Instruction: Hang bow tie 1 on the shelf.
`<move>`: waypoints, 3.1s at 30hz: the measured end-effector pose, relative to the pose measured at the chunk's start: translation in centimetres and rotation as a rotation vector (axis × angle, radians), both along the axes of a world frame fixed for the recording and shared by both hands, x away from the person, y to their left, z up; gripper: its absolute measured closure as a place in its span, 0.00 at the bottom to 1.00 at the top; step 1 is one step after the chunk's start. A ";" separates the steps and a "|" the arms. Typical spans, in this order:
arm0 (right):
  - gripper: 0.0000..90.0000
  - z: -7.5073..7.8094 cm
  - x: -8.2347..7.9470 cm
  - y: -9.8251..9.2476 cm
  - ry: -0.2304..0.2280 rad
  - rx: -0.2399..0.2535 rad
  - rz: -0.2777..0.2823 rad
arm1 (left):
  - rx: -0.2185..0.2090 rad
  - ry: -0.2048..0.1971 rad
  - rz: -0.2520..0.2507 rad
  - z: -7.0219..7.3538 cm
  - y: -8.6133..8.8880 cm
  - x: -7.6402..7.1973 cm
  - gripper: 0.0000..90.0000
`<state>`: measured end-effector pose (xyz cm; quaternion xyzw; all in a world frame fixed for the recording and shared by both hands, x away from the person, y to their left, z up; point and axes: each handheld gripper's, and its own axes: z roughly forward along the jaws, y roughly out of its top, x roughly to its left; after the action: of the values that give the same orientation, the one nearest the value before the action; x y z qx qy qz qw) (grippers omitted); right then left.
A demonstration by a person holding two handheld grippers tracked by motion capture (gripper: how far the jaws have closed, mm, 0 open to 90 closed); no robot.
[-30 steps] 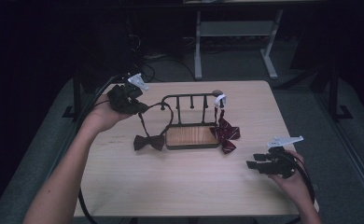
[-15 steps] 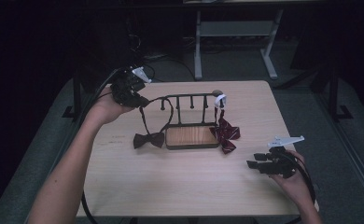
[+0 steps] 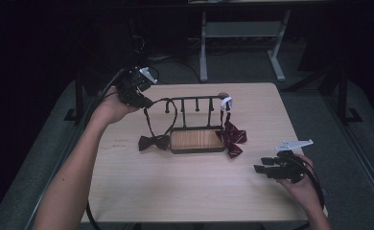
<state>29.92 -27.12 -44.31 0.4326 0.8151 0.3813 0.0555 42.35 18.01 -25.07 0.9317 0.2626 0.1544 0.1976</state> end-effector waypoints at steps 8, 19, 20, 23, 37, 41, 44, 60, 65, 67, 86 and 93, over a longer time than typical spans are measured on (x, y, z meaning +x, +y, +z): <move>0.54 0.0 0.0 0.0 -0.003 -0.002 0.002 | -0.001 -0.006 0.000 0.1 0.1 -0.2 0.91; 0.54 -0.1 0.0 -0.1 -0.003 -0.003 0.004 | -0.008 0.002 -0.015 -0.1 0.0 -0.6 0.89; 0.54 -0.1 0.0 -0.1 -0.001 -0.003 0.003 | -0.008 0.002 -0.015 -0.1 0.0 -0.6 0.89; 0.54 -0.1 0.0 -0.1 -0.001 -0.004 0.000 | -0.025 0.012 -0.016 -0.7 0.2 -0.8 0.89; 0.52 -0.2 0.0 -0.1 -0.009 -0.006 -0.008 | -0.054 0.039 -0.010 -2.4 1.5 -1.2 0.84; 0.52 -0.2 0.0 -0.1 -0.010 -0.007 -0.010 | -0.061 0.042 -0.015 -2.9 1.6 -1.6 0.83; 0.52 -0.2 0.0 -0.1 -0.012 -0.007 -0.011 | -0.064 0.043 -0.021 -3.2 1.7 -1.9 0.83; 0.52 -0.2 0.0 -0.1 -0.008 -0.001 -0.019 | -0.104 0.049 -0.024 -4.9 2.6 -3.3 0.80; 0.52 -0.3 0.0 -0.1 -0.008 0.000 -0.020 | -0.111 0.052 -0.031 -5.7 2.9 -3.8 0.79; 0.52 -0.3 0.0 -0.1 -0.009 0.000 -0.020 | -0.113 0.061 -0.028 -6.2 3.0 -4.0 0.78; 0.52 -0.3 0.1 0.0 -0.012 -0.001 -0.022 | -0.120 0.083 -0.026 -9.5 4.2 -5.5 0.73; 0.52 -0.3 0.0 0.0 -0.010 0.003 -0.027 | -0.125 0.088 -0.025 -10.4 4.2 -5.9 0.72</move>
<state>29.95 -27.10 -44.61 0.4419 0.8083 0.3838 0.0640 36.49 22.25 -35.47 0.9267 0.2685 0.0938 0.2457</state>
